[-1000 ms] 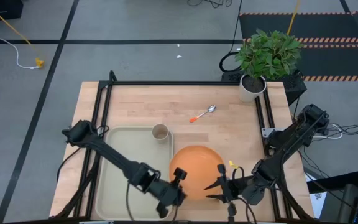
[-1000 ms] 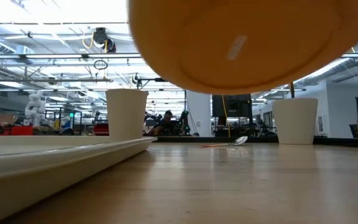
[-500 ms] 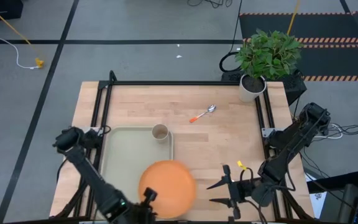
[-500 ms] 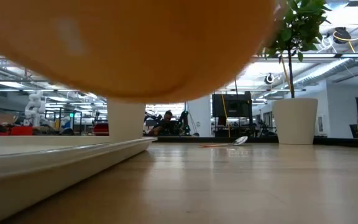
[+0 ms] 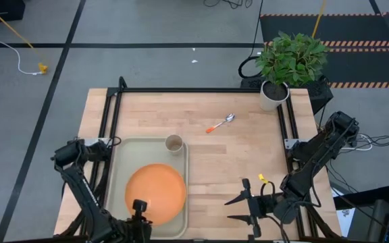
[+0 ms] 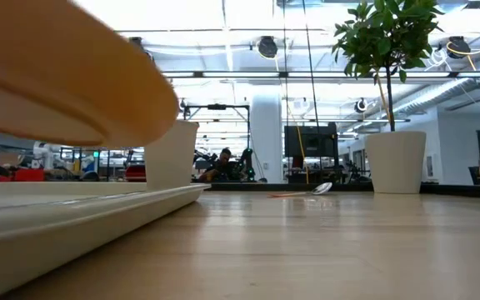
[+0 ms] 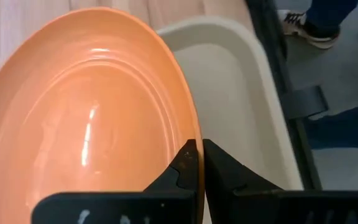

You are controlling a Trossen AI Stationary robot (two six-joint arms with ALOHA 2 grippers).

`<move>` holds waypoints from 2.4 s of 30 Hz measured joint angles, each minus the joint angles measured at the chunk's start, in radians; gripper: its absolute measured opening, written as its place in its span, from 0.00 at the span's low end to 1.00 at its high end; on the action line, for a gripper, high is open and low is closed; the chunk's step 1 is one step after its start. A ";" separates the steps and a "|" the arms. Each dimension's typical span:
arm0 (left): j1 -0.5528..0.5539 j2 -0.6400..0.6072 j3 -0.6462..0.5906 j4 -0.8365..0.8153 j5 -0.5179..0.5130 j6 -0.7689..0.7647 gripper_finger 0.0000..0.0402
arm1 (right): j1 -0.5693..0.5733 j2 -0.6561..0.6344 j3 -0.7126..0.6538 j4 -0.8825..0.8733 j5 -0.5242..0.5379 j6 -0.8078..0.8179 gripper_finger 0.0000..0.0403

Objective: Pick and place plate/cup/fork/spoon on tray
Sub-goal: Put the orange plate on the light yellow tray to the bottom right of the light yellow cup, then put the orange fork on the light yellow tray to the right of the orange plate

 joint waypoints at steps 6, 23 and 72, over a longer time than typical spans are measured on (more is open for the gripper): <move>-0.001 0.000 -0.081 0.003 -0.010 -0.054 0.02 | 0.012 0.001 0.000 0.000 0.000 0.029 0.44; 0.022 0.000 -0.255 0.150 -0.033 -0.063 0.02 | 0.039 0.007 0.000 0.008 0.025 0.020 0.44; 0.129 -0.186 -0.293 0.610 -0.095 0.128 0.27 | 0.130 0.138 -0.001 -0.594 -0.038 0.768 0.44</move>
